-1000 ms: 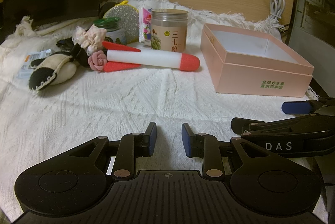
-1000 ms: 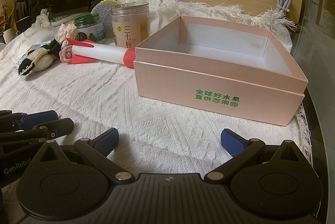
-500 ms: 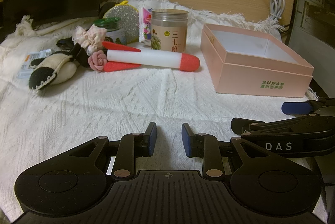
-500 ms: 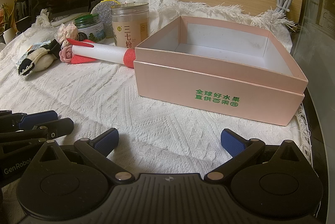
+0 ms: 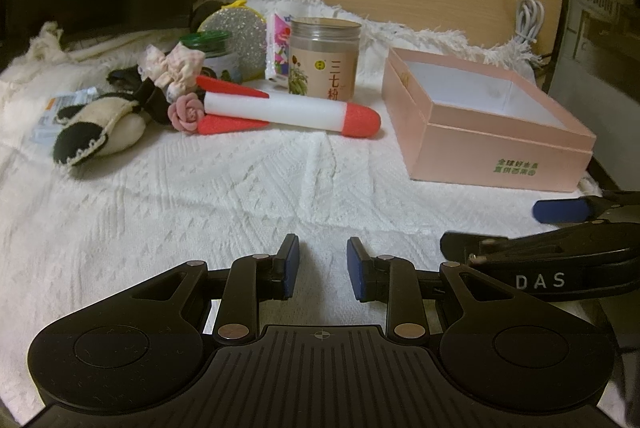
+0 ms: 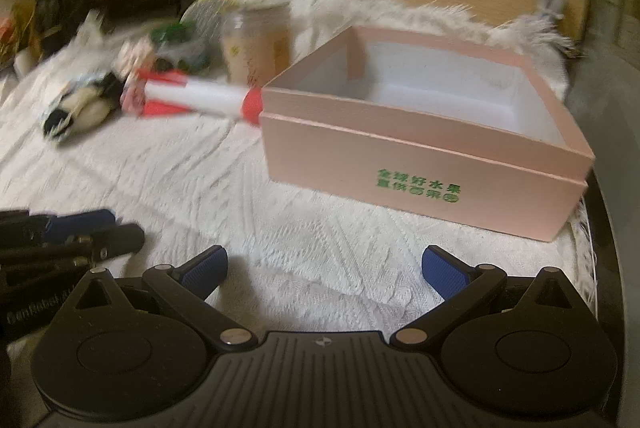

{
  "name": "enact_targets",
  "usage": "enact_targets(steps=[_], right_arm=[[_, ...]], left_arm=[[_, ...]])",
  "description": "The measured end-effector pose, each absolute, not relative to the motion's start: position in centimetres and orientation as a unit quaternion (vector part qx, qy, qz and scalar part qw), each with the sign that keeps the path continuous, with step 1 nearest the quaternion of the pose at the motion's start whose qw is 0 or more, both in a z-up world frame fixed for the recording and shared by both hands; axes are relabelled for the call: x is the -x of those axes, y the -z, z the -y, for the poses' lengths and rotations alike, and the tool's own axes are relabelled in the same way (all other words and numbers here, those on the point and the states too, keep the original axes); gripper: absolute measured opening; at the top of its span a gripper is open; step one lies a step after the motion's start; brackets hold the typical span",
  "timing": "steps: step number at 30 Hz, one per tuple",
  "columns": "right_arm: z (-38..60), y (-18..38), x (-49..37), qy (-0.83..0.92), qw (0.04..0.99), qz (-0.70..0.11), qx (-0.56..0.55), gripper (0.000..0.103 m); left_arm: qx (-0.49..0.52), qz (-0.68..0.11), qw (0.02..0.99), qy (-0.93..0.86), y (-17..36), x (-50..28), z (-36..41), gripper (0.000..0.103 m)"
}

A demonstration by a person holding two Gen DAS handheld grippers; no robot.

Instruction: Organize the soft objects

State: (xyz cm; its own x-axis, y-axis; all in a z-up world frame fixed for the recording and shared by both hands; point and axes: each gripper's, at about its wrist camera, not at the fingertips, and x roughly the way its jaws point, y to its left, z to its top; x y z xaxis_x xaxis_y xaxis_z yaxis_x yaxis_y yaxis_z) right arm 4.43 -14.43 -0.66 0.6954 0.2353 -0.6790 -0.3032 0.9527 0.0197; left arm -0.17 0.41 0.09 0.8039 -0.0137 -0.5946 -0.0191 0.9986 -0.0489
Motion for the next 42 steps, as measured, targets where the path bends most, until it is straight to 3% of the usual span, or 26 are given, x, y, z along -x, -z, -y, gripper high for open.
enact_targets(steps=[11, 18, 23, 26, 33, 42], right_arm=[[13.9, -0.3, -4.8, -0.163, 0.885, -0.429, 0.075, 0.103], [10.5, -1.8, -4.0, -0.120, 0.880, -0.452, 0.077, 0.102], [6.7, -5.3, -3.9, -0.095, 0.906, -0.412, -0.018, 0.102], [2.7, -7.5, -5.0, -0.128, 0.910, -0.394, -0.013, 0.102], [-11.6, -10.4, -10.0, -0.266, 0.897, -0.341, 0.086, 0.102], [-27.0, -4.5, -21.1, -0.316, 0.847, -0.402, 0.148, 0.102]], left_arm=[[0.146, -0.371, 0.911, 0.102, -1.8, -1.6, -6.6, 0.028], [0.168, -0.335, 0.927, -0.005, -6.8, -4.7, -19.0, 0.028], [0.149, -0.368, 0.912, -0.100, -7.9, -9.7, -28.0, 0.028], [0.206, -0.367, 0.901, -0.106, -7.6, -11.1, -31.6, 0.028], [0.201, -0.323, 0.924, -0.040, -8.3, -10.8, -36.3, 0.028], [0.202, -0.356, 0.912, 0.015, -6.6, -8.5, -44.1, 0.028]])
